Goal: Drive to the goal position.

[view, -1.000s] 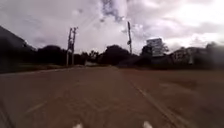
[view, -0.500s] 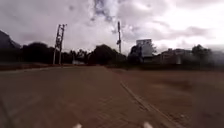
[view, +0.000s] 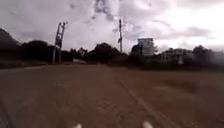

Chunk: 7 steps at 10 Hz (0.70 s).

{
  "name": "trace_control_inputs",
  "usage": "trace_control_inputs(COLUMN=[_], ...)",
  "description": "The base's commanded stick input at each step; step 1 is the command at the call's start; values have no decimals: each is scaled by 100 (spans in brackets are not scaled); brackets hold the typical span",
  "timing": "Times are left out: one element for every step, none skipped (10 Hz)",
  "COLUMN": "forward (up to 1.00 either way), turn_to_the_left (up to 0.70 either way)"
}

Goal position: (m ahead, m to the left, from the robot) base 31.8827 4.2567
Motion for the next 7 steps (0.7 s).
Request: trace_control_inputs(forward=[50, 50, 50, 50, 50, 50, 50], turn_to_the_left=[0, 0, 0, 0, 0, 0, 0])
